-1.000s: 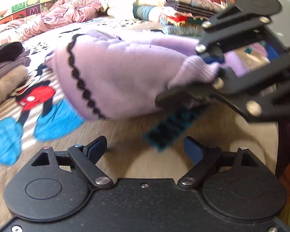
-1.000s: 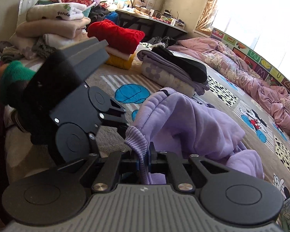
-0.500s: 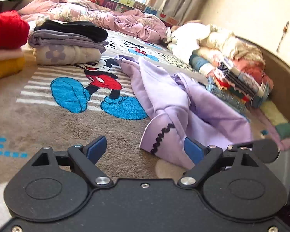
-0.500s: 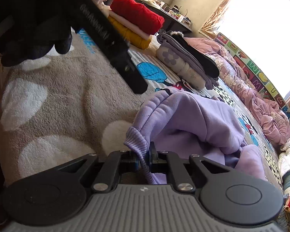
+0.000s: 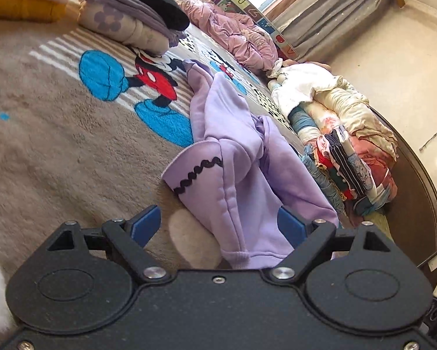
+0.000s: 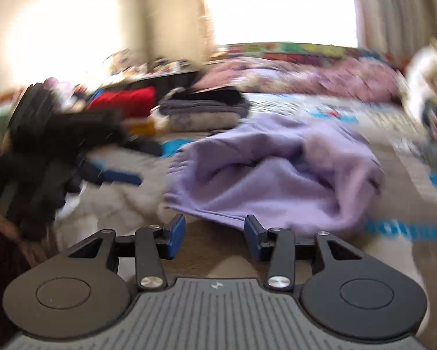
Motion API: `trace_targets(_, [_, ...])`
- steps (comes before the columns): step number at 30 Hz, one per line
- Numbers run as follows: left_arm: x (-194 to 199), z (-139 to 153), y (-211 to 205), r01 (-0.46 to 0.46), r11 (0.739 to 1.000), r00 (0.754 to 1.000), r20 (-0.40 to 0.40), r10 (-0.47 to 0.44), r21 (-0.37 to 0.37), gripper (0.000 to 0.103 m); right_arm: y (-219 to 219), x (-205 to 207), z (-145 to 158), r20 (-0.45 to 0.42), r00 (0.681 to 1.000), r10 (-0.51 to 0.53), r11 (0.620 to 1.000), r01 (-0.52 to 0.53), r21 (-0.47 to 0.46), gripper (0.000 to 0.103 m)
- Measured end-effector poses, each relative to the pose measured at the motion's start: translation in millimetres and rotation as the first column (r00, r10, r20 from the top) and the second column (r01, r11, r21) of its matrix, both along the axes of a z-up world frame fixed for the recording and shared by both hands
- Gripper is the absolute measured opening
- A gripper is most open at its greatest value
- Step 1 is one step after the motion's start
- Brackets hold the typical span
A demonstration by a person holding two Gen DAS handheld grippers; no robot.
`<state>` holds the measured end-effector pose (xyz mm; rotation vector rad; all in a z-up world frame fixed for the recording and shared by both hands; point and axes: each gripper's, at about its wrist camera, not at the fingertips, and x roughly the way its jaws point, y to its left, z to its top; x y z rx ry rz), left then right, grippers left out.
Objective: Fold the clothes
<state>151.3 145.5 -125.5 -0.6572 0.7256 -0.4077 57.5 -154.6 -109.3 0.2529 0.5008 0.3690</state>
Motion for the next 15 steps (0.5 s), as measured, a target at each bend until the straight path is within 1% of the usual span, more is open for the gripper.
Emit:
trace_targets(1, [0.5, -2.6, -3.8, -0.008, 1.000, 1.000, -0.017, 0.007, -0.006, 0.087, -19.1, 2.5, -4.7, -0.047, 0.996, -0.076, 0.993, 0.080, 0.085, 0.048])
trace_targets(2, [1.7, -4.6, -7.6, -0.013, 1.000, 0.999, -0.029, 0.013, -0.008, 0.086, -38.1, 5.0, -9.5, -0.101, 0.984, -0.148, 0.973, 0.163, 0.166, 0.050])
trace_targets(4, [4.7, -8.0, -14.4, -0.022, 1.000, 0.999, -0.047, 0.021, -0.013, 0.081, -59.8, 16.3, -19.7, -0.182, 0.964, -0.196, 0.929, 0.242, 0.280, 0.055])
trace_targets(5, [5.6, -9.9, -17.2, -0.024, 1.000, 0.998, -0.056, 0.023, -0.016, 0.075, -69.3, 22.4, -24.9, -0.221, 0.952, -0.210, 0.902, 0.276, 0.331, 0.055])
trace_targets(7, [6.1, -13.9, -21.3, -0.024, 0.999, 0.997, -0.075, 0.022, -0.023, 0.073, -75.3, 34.1, -33.4, -0.255, 0.941, -0.223, 0.872, 0.309, 0.380, 0.055])
trace_targets(9, [6.6, -17.9, -25.4, -0.023, 0.999, 0.995, -0.094, 0.020, -0.029, 0.061, -75.6, 46.6, -44.2, -0.307, 0.928, -0.210, 0.849, 0.328, 0.413, 0.055])
trace_targets(10, [6.9, -19.9, -27.5, -0.023, 0.999, 0.994, -0.103, 0.020, -0.033, 0.058, -75.6, 51.9, -50.9, -0.339, 0.921, -0.194, 0.835, 0.336, 0.436, 0.053])
trace_targets(11, [7.1, -21.8, -29.5, -0.023, 0.999, 0.993, -0.113, 0.019, -0.036, 0.050, -75.5, 57.2, -57.6, -0.371, 0.912, -0.176, 0.820, 0.345, 0.457, 0.048])
trace_targets(12, [7.4, -23.8, -31.6, -0.023, 0.999, 0.992, -0.122, 0.018, -0.039, 0.036, -72.1, 61.2, -62.3, -0.385, 0.907, -0.171, 0.814, 0.350, 0.464, 0.041])
trace_targets(13, [7.6, -25.8, -33.6, -0.023, 0.999, 0.991, -0.131, 0.017, -0.043, 0.033, -67.7, 63.2, -64.4, -0.378, 0.911, -0.163, 0.820, 0.338, 0.461, 0.024])
trace_targets(14, [7.9, -27.8, -35.7, -0.023, 0.999, 0.990, -0.141, 0.016, -0.046, 0.028, -64.3, 63.0, -64.7, -0.362, 0.917, -0.165, 0.833, 0.326, 0.447, 0.017])
trace_targets(15, [7.1, -29.8, -36.5, -0.021, 0.998, 0.989, -0.149, 0.013, -0.053, 0.024, -61.3, 62.1, -64.7, -0.345, 0.923, -0.172, 0.846, 0.318, 0.429, 0.017])
